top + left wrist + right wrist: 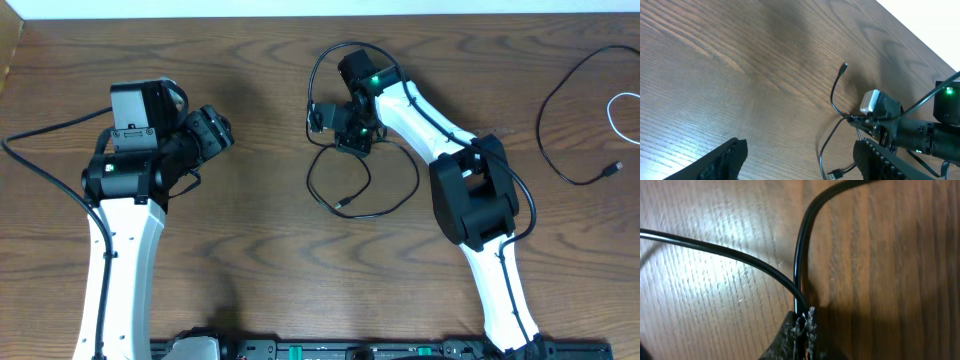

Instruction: Untangle cables

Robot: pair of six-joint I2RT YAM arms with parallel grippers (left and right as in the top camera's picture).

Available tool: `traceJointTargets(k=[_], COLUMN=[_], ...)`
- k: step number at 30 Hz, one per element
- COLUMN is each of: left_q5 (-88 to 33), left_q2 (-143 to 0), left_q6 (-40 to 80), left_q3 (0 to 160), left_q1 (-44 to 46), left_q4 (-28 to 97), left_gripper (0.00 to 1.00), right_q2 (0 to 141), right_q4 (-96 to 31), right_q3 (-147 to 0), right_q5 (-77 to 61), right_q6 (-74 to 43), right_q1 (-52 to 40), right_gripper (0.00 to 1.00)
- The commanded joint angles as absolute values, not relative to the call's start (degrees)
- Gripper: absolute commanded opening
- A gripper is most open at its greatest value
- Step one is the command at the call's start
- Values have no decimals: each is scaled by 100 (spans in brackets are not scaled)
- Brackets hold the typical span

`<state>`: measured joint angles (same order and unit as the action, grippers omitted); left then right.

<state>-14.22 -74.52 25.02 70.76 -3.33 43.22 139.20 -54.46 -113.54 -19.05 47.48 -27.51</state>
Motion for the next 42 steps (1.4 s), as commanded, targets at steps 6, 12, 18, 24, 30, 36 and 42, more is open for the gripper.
traceJointTargets(k=[6, 12, 18, 24, 30, 36, 42], left_q5=[-1343, -1341, -1339, -1339, -1337, -1337, -1236], left_q2=[-7461, -7461, -7461, -7461, -7461, -7461, -7461], left_q6=[2405, 2403, 2403, 2401, 2401, 2401, 2401], left_q3=[7148, 7148, 7148, 7148, 7148, 7148, 7148], left_q1=[-357, -357, -357, -357, -357, -357, -357], left_q4=[4344, 4344, 4340, 4322, 4322, 4318, 4300], left_gripper=[74, 74, 73, 73, 74, 74, 73], right_q2=[13893, 13141, 11878, 10720, 10171, 10125, 10125], right_q4=[-5819, -6552, -6670, -6713, -6899, -7675, -8060], right_q3=[-11539, -12210, -12285, -12285, -12285, -12285, -12285], right_q5=[-945, -714, -711, -440, -443, -464, -467], right_q6=[1756, 1011, 209, -489, -622, -681, -683], right_q1=[-2698, -2440, -1925, -1079, 19, 1120, 2119], right_gripper=[1, 1, 1, 1, 1, 1, 1])
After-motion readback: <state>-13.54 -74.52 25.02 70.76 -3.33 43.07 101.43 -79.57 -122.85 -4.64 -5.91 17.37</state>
